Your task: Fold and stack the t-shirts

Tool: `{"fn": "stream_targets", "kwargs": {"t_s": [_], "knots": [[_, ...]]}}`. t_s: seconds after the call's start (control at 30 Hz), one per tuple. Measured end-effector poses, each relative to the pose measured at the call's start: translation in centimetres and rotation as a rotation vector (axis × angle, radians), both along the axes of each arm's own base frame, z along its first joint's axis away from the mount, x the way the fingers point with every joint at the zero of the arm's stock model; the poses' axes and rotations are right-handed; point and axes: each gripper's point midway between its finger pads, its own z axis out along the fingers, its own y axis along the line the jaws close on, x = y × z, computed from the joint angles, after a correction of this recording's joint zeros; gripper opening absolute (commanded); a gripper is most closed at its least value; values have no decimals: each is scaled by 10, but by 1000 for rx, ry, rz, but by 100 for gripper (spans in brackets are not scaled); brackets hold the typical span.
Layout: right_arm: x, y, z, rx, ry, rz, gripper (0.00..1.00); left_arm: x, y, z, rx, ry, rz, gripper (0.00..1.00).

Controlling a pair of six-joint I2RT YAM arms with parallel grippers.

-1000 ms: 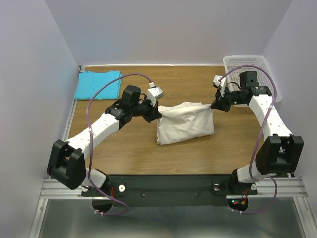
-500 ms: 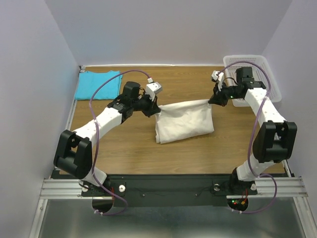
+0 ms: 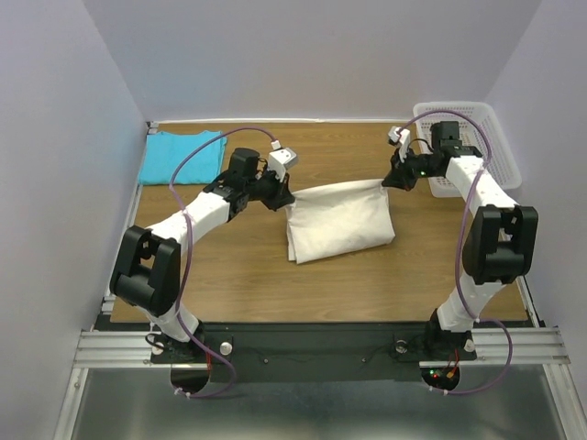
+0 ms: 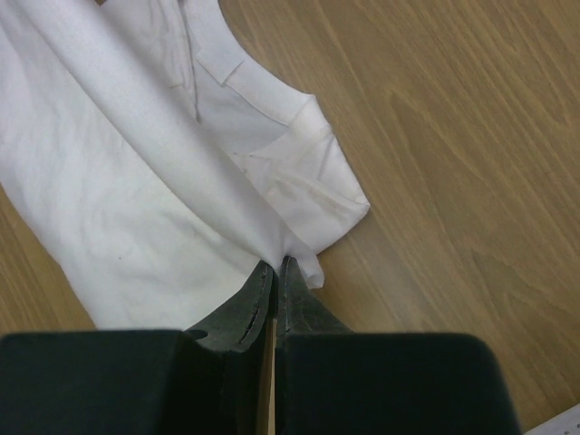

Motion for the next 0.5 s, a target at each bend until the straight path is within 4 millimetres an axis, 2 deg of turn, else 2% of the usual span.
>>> {"fn": "stream_targets", "kwargs": {"t_s": [0.2,0.5], "knots": [[10,0,-8,9,10,-12,1,10,4,3,-8,-24,22,0],[26,0,-12,17,10,-25,1,24,4,-13,3,-3,38,0]]}}
